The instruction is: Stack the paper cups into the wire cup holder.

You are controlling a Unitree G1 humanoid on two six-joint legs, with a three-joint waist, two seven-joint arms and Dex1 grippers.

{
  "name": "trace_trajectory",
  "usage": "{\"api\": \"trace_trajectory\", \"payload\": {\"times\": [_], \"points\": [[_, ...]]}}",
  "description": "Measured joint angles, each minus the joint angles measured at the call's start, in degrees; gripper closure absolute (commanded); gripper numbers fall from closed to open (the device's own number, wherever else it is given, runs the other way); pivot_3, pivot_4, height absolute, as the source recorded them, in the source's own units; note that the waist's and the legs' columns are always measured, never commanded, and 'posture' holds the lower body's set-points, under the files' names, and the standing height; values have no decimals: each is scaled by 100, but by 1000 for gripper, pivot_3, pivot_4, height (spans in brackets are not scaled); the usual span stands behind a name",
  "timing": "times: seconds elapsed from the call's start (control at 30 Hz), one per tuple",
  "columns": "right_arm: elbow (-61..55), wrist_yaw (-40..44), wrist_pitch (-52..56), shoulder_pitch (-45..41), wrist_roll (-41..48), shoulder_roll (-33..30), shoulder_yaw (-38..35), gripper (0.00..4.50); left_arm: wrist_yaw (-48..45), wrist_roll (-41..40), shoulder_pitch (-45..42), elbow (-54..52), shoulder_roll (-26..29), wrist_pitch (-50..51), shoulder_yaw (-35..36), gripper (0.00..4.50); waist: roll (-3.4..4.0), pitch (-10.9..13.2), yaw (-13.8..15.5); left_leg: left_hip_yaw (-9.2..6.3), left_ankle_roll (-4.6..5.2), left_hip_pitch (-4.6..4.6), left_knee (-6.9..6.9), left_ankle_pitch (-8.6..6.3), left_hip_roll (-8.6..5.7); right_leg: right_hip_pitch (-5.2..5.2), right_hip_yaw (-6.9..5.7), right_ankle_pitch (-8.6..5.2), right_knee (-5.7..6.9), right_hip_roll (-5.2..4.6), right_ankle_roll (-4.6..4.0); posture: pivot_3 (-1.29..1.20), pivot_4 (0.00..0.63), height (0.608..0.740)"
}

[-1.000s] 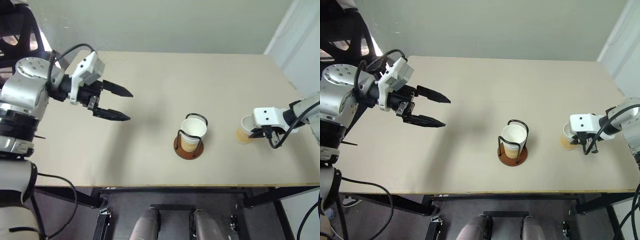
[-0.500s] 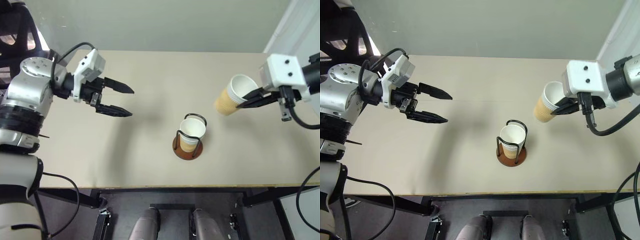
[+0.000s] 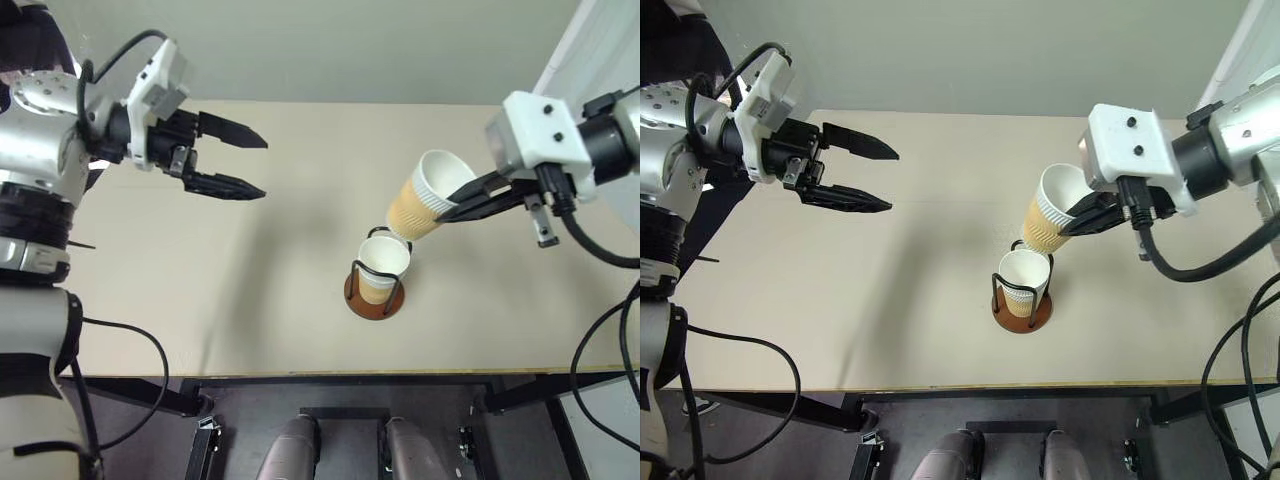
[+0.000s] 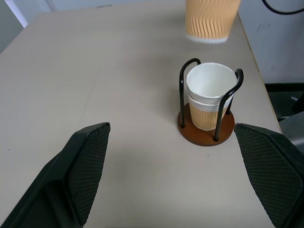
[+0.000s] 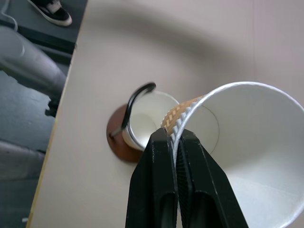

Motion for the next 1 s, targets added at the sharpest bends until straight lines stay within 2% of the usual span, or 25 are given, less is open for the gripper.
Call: {"api": "trace_trajectory", "payload": {"times": [0.33, 0.53, 1.0], "points": [[-204, -178, -25, 95, 160, 385, 156, 4439, -2, 118, 0, -88, 1, 122, 46, 0, -1, 0, 0, 3, 1, 0, 5, 1, 2, 1, -3, 0, 2, 5, 0, 0, 150, 740], [-130, -191, -446, 451, -65, 388, 431, 4439, -3, 140, 1, -123, 1, 142, 110, 0, -1, -1, -3, 5, 1, 1, 8, 1, 3, 0, -3, 1, 7, 7, -2, 0, 150, 740], [97, -141, -1144, 590, -522, 423, 734, 4439, -3, 146, 6, -114, 85, 111, 110, 0, -2, -1, -9, 7, 0, 2, 9, 1, 23, 2, -3, 4, 7, 15, -6, 0, 150, 740]]}}
